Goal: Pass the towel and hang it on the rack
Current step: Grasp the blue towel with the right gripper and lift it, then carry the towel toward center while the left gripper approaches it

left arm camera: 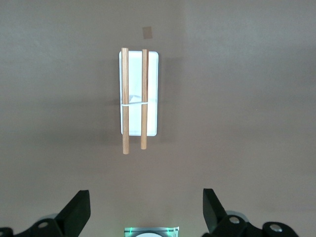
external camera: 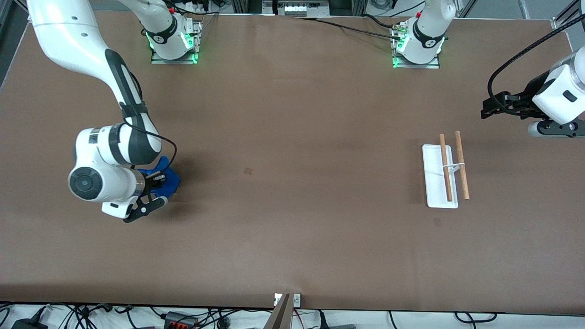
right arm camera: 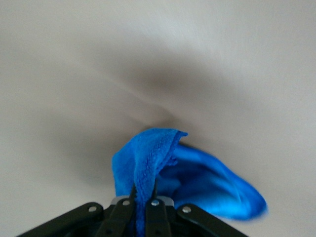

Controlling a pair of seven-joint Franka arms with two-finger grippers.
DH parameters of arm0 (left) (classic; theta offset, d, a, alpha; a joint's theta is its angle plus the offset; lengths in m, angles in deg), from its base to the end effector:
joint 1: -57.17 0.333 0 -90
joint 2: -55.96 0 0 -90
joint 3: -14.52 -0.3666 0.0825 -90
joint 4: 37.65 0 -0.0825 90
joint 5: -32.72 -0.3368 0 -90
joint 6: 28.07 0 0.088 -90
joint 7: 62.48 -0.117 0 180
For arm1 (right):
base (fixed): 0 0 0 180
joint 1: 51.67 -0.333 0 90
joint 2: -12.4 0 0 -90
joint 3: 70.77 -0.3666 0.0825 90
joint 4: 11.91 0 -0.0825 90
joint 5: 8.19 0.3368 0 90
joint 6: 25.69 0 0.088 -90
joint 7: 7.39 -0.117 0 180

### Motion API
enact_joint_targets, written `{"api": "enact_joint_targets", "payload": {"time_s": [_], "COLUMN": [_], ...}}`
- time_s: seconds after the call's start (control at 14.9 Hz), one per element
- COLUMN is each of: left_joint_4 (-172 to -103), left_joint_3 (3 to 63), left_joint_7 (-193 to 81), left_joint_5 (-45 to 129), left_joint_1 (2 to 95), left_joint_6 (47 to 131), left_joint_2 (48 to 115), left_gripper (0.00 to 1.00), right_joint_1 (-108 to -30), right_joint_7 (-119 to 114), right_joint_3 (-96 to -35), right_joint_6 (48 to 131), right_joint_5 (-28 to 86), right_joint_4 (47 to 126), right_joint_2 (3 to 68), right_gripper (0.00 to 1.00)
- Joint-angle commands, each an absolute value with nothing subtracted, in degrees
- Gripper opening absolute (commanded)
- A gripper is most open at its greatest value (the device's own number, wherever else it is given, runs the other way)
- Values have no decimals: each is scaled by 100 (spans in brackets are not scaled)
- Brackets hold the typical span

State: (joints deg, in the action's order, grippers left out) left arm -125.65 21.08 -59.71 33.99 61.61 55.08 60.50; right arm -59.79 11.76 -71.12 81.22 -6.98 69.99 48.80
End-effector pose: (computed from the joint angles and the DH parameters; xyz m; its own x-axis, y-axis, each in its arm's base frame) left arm 0.5186 -0.0191 0.6299 0.9864 0.0081 -0.1639 0.0120 -0.9997 0.0233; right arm 0.6752 0.1015 0.3600 0.8722 0.4551 -0.1793 0.4470 -0.8904 -0.0858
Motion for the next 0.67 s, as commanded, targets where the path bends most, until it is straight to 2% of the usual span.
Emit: {"api": "enact_joint_targets", "payload": {"time_s": [0.0,0.34,0.6], "left_joint_4": [-12396,-12379,-12344], "left_joint_3": [2111,2111,2111], "left_joint_7": [-6117,-6064,-6125], "left_joint_5": [3500,3711,3887], "left_joint_1": [6209,6183,6130], "left_joint_6": [5332,5016,4831], "left_joint_2": [6141,6282,6457], "left_gripper": [100,100,100], "right_joint_1": [-5958,-5967,-5941], "right_joint_7": [1221,442,-850], "right_joint_3": [-7462,-8490,-9711], "right_joint_6": [7670,7828,8573], "right_joint_5": [-180,910,1096], "right_joint_4": [6342,5955,5603], "right_joint_2": [4747,4545,4579], "right_gripper": [0,0,0]}}
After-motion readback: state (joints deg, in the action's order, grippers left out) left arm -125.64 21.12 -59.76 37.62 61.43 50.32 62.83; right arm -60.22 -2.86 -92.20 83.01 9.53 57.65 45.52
